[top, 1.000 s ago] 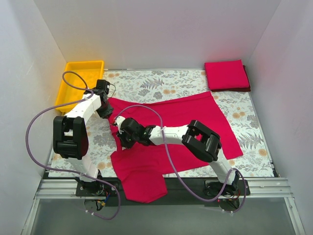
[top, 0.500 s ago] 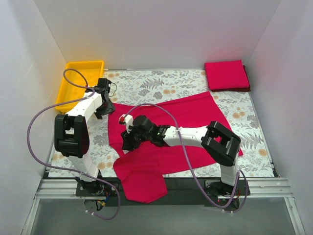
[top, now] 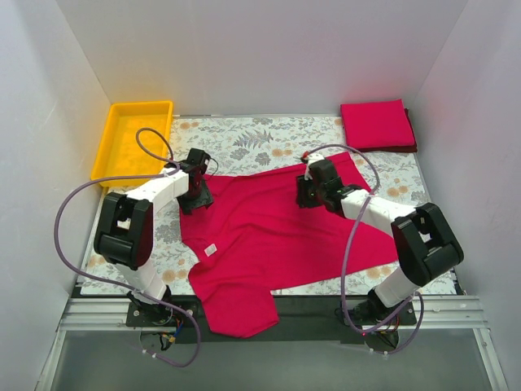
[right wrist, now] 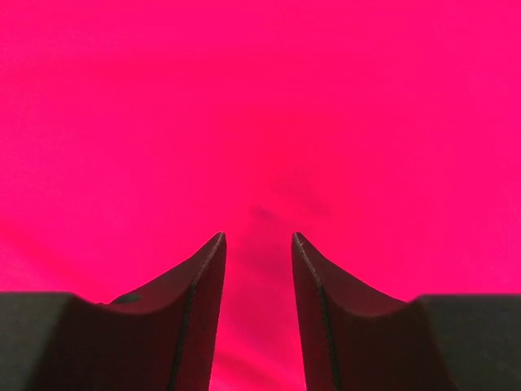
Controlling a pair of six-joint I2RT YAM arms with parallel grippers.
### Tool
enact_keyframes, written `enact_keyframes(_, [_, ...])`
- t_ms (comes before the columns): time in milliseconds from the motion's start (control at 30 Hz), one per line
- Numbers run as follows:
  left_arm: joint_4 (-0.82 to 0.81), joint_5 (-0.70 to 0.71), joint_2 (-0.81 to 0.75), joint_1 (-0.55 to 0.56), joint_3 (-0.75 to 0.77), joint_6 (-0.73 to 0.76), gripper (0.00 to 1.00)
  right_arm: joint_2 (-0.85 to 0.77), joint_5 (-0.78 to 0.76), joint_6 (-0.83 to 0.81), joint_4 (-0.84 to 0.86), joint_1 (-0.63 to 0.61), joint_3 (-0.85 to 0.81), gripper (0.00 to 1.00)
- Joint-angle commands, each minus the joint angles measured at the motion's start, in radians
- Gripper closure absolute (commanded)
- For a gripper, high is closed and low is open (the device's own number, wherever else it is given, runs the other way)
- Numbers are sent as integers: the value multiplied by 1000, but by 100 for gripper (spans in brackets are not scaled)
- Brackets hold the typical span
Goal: Fold and stack the t-shirts
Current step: Flatten the tshirt out
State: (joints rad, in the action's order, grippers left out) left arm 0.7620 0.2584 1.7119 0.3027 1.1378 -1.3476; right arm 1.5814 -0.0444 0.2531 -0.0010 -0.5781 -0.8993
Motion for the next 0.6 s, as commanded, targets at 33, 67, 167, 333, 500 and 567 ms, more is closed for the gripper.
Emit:
enact_keyframes(33, [-35, 2, 31, -8, -18, -10, 50, -44, -84, 50, -149, 90, 74, 51])
enact_keyframes(67, [-33, 7, 46, -8, -15, -8, 50, -44, -104, 57, -169, 98, 79, 48])
enact_keyframes(167, [-24, 13, 74, -8, -6, -1, 50, -46, -132, 84, -261, 112, 95, 43])
enact_keyframes(333, [-10, 36, 97, -8, -10, 21, 50, -70, -100, 115, -387, 113, 155, 39])
enact_keyframes(500, [-10, 80, 120, -10, -4, 47, 50, -183, -3, 152, -484, 112, 311, 36])
enact_keyframes(567, [-16, 94, 130, -10, 16, 62, 50, -240, 33, 164, -498, 112, 355, 36])
